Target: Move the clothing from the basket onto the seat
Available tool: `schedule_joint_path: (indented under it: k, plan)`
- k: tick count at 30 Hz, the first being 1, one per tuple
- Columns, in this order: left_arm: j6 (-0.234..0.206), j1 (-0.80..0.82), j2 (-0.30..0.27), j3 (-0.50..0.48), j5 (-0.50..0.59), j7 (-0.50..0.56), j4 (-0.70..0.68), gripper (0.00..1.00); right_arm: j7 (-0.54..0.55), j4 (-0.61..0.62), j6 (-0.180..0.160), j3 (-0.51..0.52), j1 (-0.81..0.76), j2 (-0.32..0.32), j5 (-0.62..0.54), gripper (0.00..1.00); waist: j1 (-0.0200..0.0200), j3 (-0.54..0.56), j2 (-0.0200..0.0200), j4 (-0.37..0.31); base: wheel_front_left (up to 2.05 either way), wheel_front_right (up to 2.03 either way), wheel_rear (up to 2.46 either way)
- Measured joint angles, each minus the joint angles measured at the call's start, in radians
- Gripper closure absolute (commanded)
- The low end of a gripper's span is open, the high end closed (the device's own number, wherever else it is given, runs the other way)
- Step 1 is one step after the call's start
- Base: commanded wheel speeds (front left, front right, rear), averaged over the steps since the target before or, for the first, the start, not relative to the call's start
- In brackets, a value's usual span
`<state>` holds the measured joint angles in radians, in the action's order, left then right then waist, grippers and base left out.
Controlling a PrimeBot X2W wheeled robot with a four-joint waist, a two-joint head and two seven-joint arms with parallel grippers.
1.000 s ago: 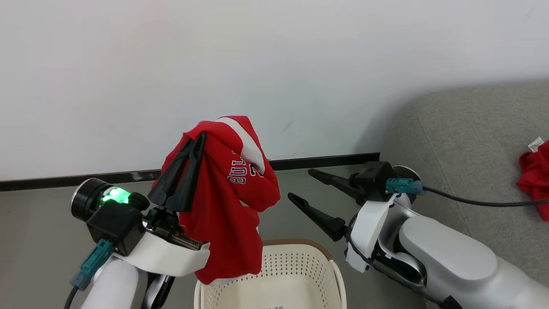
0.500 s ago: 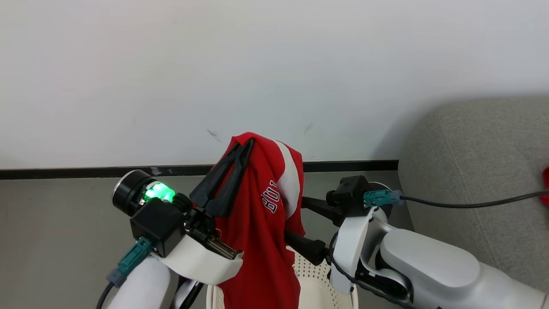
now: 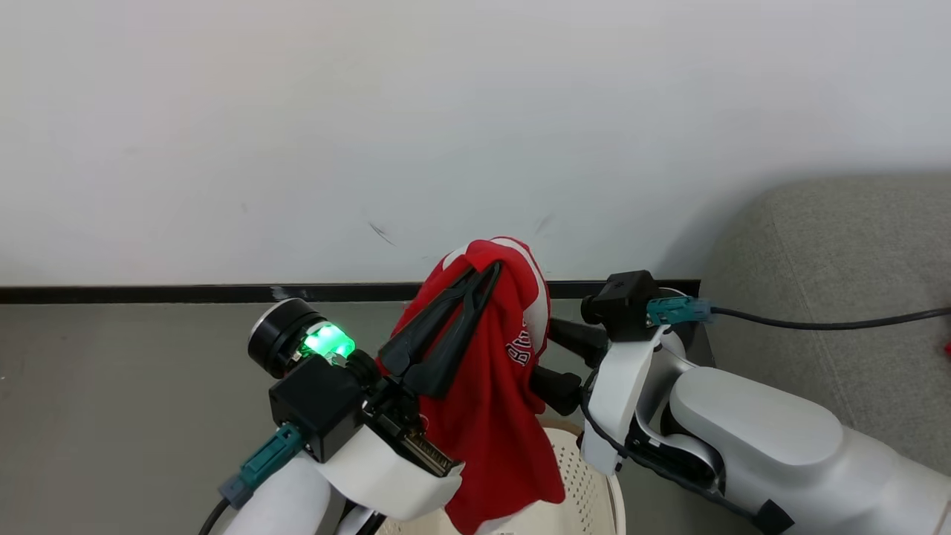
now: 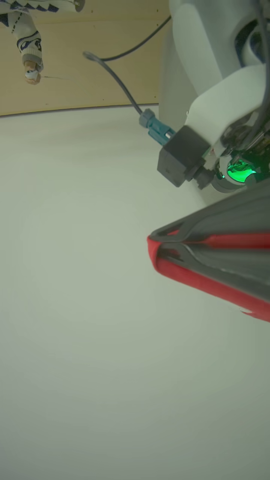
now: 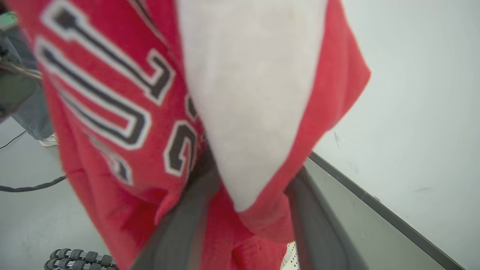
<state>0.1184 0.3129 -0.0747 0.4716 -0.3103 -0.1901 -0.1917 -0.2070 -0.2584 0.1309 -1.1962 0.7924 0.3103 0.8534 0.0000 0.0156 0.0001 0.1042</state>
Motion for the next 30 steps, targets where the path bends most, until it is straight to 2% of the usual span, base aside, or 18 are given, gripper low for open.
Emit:
schedule_joint_path:
  k: [2,4,5,11,18,19,21,23,24,30]
  plan:
    - [0.0,0.0,0.0,0.007,-0.007,0.001,0.0,1.0,-0.006,-0.008,0.0,-0.015,0.005,-0.006,0.0,0.73,0.0,-0.001,0.0,-0.002,0.0,0.0,0.0]
    - [0.0,0.0,0.0,0.012,-0.014,0.001,0.0,1.0,-0.01,-0.015,0.0,-0.025,0.009,-0.011,0.0,0.96,0.0,-0.001,0.0,-0.006,0.0,0.0,0.0]
    - [0.0,0.0,0.0,0.013,-0.017,0.001,0.001,1.0,-0.012,-0.017,0.0,-0.029,0.011,-0.013,0.0,1.0,0.0,-0.002,0.0,-0.007,0.0,0.0,0.0]
    - [0.0,-0.001,0.0,0.013,-0.037,0.012,0.029,1.0,-0.023,-0.04,0.0,-0.026,0.013,-0.005,0.003,1.0,0.0,-0.002,0.0,-0.024,0.0,0.0,0.0]
    - [0.0,-0.021,-0.015,-0.013,-0.066,0.013,0.099,1.0,-0.04,-0.08,0.0,0.077,0.006,0.041,0.038,1.0,0.0,-0.001,0.0,-0.057,0.0,0.0,0.0]
    - [0.0,-0.024,-0.015,-0.017,-0.069,0.013,0.107,0.97,-0.041,-0.082,0.0,0.091,0.002,0.046,0.042,1.0,0.0,0.0,0.0,-0.063,0.0,0.0,0.0]
    - [0.0,-0.03,-0.016,-0.022,-0.076,0.013,0.123,0.71,-0.041,-0.087,0.0,0.116,-0.01,0.054,0.043,1.0,0.0,0.001,0.0,-0.074,0.0,0.0,0.0]
    - [0.0,-0.036,-0.015,-0.026,-0.078,0.013,0.137,0.52,-0.041,-0.092,0.0,0.14,-0.021,0.059,0.044,1.0,0.0,0.002,0.0,-0.087,0.0,0.0,0.0]
    - [0.0,-0.039,-0.015,-0.029,-0.08,0.013,0.144,0.0,-0.041,-0.095,0.0,0.153,-0.027,0.062,0.043,1.0,0.0,0.003,0.0,-0.093,0.0,0.0,0.0]
    - [0.0,-0.056,-0.021,-0.046,-0.087,0.013,0.184,0.0,-0.041,-0.072,0.0,0.277,-0.037,0.066,0.033,1.0,0.0,0.006,0.0,-0.128,0.0,0.0,0.0]
